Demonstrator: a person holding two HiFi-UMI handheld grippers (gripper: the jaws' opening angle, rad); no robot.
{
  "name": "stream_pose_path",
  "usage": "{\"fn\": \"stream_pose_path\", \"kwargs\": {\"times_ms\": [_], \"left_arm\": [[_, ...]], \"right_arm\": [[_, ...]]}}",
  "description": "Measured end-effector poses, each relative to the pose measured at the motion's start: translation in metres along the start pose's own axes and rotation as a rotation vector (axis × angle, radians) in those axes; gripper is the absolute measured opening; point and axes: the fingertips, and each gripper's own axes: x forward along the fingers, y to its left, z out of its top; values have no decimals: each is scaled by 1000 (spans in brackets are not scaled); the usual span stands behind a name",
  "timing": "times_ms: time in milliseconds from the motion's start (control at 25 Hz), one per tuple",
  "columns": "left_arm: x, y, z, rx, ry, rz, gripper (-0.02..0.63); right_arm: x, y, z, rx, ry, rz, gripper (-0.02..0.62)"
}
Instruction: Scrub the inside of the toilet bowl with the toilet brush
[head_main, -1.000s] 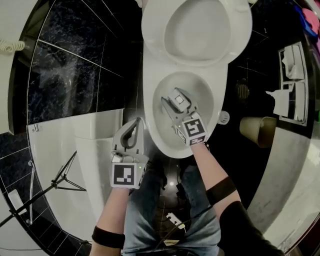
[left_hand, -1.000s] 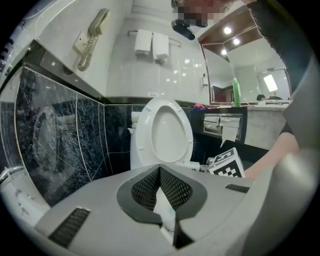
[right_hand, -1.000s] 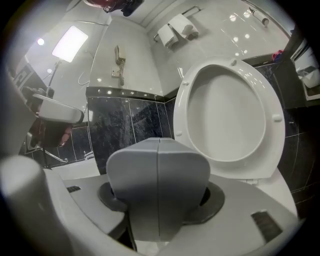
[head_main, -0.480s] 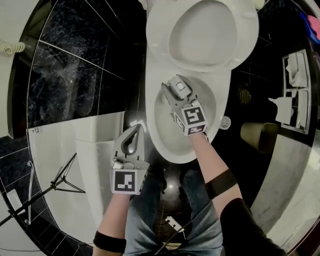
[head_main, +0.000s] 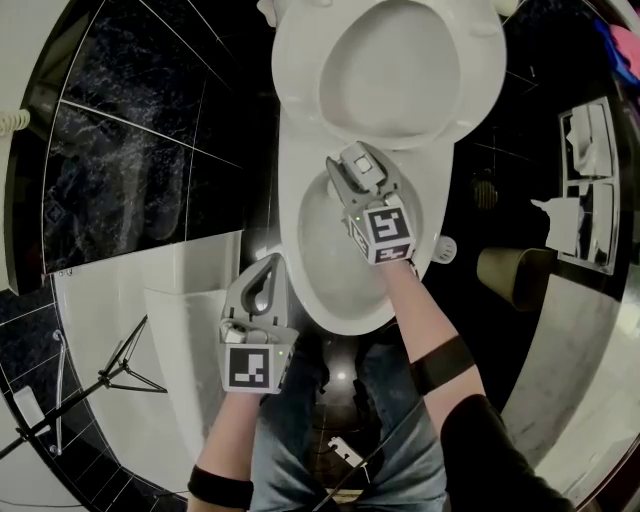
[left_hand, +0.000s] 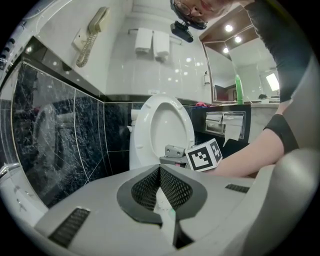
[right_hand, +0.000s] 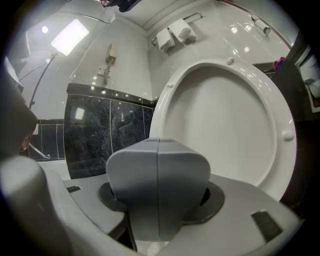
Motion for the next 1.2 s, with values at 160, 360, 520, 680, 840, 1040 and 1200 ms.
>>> {"fn": "stream_pose_path", "kwargs": {"times_ms": [160, 360, 520, 680, 840, 1040, 1200], "left_arm": [[6, -7, 0, 0, 6, 1, 0], [15, -18, 4, -15, 2, -5, 0], [24, -32, 10, -12, 1, -23, 0], [27, -49, 21, -22, -16, -49, 0], [19, -61, 23, -29, 8, -72, 0], [4, -62, 25, -24, 30, -86, 0], [-7, -58, 27, -28, 37, -84, 0]], "right_arm": [[-3, -15, 1, -26, -7, -7, 252], [-18, -41, 4, -58, 33, -38, 253], [-42, -73, -7, -57, 68, -91, 253], [-73, -84, -16, -24, 108, -118, 255], [-104, -77, -25, 7, 148, -115, 255], [-134, -59, -34, 31, 175, -128, 255], [-150, -37, -38, 52, 191, -116, 255]]}}
